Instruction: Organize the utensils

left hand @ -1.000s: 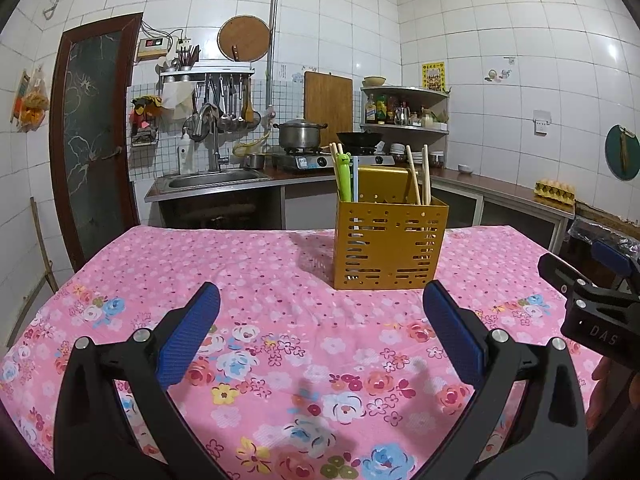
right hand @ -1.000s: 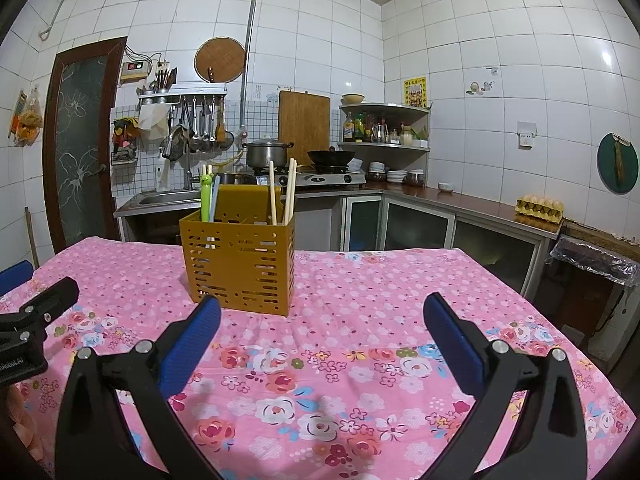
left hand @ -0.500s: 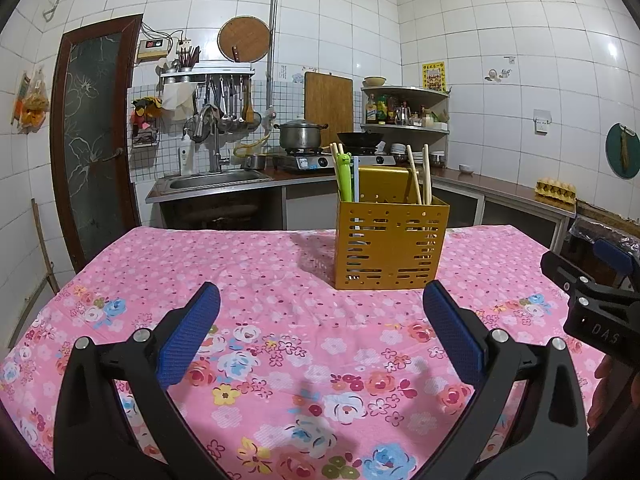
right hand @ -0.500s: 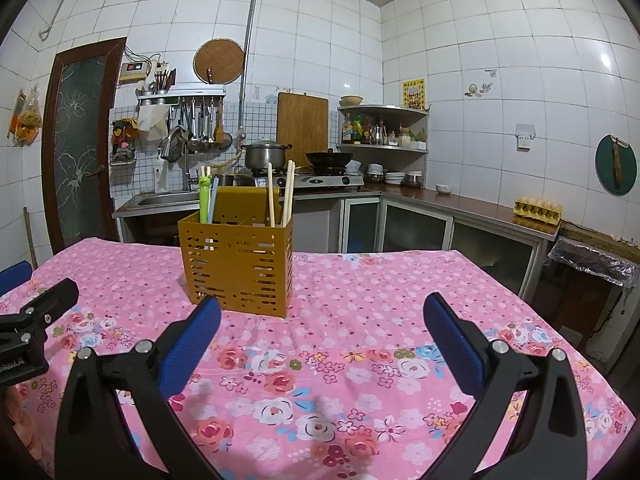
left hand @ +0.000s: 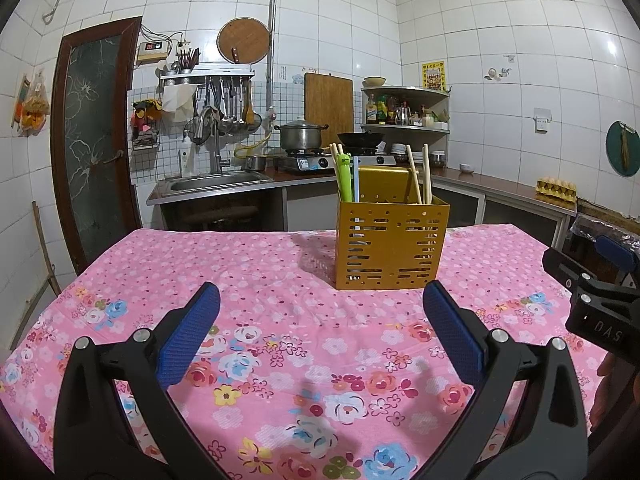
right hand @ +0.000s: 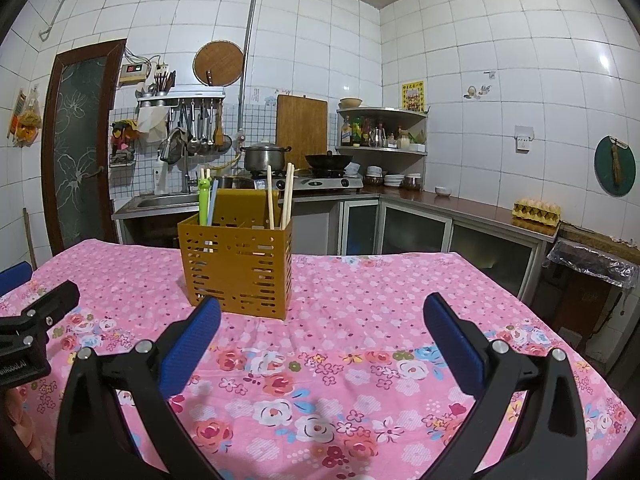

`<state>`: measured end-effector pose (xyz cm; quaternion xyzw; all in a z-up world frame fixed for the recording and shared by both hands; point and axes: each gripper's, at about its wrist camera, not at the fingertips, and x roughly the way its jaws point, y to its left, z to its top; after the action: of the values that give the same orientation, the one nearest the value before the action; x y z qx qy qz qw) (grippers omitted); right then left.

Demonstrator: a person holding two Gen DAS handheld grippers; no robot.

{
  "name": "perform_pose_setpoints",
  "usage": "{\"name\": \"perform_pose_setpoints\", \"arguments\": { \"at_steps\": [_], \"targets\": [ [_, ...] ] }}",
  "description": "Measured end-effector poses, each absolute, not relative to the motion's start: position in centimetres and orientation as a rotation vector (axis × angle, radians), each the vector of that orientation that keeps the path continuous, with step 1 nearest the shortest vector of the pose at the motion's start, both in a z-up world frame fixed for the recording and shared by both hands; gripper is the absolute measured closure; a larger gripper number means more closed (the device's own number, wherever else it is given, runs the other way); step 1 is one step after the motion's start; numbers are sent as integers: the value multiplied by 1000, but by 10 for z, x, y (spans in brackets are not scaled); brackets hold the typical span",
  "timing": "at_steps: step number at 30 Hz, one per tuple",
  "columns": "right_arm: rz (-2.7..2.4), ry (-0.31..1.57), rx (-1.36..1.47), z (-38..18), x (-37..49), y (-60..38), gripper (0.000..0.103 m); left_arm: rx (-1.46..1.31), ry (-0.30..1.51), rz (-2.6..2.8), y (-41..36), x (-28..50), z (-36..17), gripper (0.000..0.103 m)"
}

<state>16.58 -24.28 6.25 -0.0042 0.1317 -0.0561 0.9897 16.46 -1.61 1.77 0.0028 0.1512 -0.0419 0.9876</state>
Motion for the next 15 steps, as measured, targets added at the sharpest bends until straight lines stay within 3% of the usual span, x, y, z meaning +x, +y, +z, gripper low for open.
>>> {"name": "perform_pose_setpoints", "arguments": {
  "at_steps": [15],
  "targets": [
    [-115, 246, -14, 67, 162, -240, 4, 10, 297, -78, -9, 166, 18, 5]
  ]
}}
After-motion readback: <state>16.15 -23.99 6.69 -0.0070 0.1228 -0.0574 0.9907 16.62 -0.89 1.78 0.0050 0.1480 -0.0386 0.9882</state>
